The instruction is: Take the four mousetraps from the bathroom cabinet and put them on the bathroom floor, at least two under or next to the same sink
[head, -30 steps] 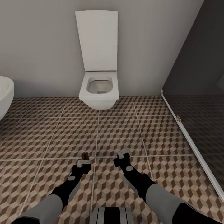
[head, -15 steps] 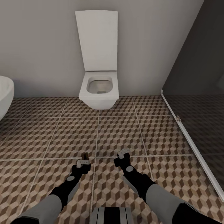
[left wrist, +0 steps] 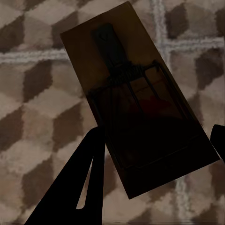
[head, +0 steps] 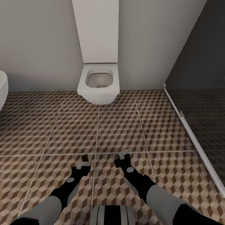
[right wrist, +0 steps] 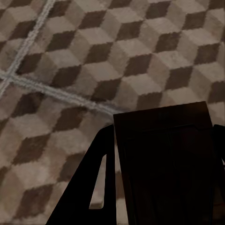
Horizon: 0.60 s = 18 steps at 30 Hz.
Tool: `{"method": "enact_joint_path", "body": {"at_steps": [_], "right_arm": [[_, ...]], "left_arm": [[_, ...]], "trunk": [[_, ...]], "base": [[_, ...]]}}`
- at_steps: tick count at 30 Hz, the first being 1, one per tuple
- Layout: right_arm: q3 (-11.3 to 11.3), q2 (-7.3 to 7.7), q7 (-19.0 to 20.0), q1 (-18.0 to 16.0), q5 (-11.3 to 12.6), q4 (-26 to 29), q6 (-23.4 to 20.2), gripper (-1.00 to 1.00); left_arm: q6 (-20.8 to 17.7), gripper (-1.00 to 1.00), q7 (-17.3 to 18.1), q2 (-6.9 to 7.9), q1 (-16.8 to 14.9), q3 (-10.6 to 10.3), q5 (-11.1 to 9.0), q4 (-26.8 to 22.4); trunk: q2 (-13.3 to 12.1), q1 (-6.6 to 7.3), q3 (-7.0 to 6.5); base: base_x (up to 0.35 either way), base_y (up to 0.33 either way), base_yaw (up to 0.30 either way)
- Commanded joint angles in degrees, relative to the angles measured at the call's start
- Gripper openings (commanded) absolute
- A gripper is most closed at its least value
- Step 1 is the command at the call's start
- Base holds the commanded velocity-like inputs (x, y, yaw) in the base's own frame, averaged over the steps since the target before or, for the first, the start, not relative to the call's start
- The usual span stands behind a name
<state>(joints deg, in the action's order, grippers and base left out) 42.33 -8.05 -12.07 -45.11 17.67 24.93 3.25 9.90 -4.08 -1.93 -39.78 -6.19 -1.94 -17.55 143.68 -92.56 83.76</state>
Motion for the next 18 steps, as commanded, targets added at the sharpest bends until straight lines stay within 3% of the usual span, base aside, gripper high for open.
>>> {"method": "enact_joint_path", "body": {"at_steps": [1,8,18], "right_arm": [[0.5,0.03,-0.3,-0.1,0.7,-0.1,0.3,-1.0],[0.4,0.3,-0.3,-0.1,0.6,-0.1,0.4,-1.0],[0.4,3.71,-0.2,-0.1,0.8,0.0,0.6,-1.0]], "left_arm": [[0.2,-1.0,-0.5,0.02,0.0,-0.5,-0.2,0.1],[0.2,-1.0,-0.5,0.0,0.0,-0.5,-0.2,0.2],[0.2,-1.0,-0.5,0.0,0.0,-0.5,-0.2,0.5]], "trunk": [[0.0,-0.01,0.26],[0.0,-0.04,0.48],[0.0,-0.04,0.48]], "base": [[0.0,0.0,0.0],[0.0,0.0,0.0],[0.0,0.0,0.0]]}}
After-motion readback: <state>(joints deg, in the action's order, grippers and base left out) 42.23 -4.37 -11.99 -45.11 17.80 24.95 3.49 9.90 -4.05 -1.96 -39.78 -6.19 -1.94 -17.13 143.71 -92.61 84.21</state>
